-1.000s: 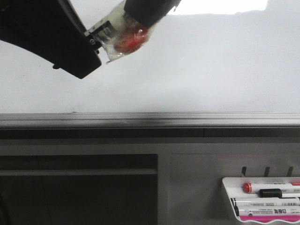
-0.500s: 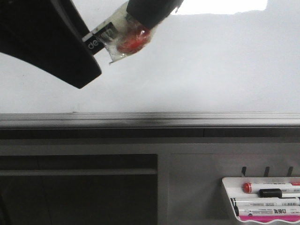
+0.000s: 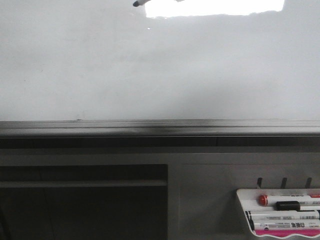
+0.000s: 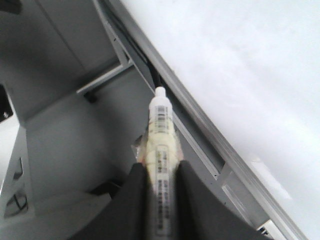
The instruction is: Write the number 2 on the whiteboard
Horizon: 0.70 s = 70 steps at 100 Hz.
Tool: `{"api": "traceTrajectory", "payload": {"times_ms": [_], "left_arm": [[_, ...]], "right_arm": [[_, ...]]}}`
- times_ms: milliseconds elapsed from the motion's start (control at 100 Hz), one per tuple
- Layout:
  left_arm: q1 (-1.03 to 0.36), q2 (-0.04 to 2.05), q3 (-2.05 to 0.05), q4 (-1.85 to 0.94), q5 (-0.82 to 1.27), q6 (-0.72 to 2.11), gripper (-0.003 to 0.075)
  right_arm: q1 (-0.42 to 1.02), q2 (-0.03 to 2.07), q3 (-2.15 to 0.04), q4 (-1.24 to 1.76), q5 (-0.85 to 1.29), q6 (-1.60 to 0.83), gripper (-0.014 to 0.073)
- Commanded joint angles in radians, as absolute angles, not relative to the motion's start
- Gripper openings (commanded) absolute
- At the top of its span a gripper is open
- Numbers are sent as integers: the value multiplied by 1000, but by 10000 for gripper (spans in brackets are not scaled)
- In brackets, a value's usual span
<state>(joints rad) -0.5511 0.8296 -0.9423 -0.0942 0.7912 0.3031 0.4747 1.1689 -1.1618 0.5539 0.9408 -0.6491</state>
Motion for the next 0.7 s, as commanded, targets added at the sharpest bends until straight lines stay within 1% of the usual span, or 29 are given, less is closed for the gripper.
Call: {"api": "traceTrajectory", "payload": {"times_ms": [0, 120, 210, 310, 430, 480, 610, 640, 690], "left_arm": [[-454, 753, -919, -101, 713, 185, 473], [-342, 686, -841, -110, 682, 145, 473], [-285, 662, -801, -121, 653, 145, 473], [-250, 663, -788, -125, 636, 145, 473], [-241, 664, -788, -125, 634, 145, 473], [-241, 664, -788, -125, 634, 145, 473], [-241, 664, -786, -125, 632, 145, 473], [-241, 664, -786, -125, 632, 145, 473], [-241, 664, -786, -125, 632, 145, 473]], "right_arm": [[466, 1085, -1093, 583, 750, -544, -48], [466, 1010, -959, 606, 600, -516, -48], [466, 986, -906, 609, 590, -516, -48], [466, 986, -894, 618, 617, -516, -48], [466, 1003, -894, 671, 509, -516, -48], [466, 1022, -912, 671, 489, -516, -48], [483, 1138, -1036, 628, 572, -494, -48], [506, 1160, -1068, 592, 570, -469, -48], [547, 1190, -1127, 484, 549, -350, -48]]}}
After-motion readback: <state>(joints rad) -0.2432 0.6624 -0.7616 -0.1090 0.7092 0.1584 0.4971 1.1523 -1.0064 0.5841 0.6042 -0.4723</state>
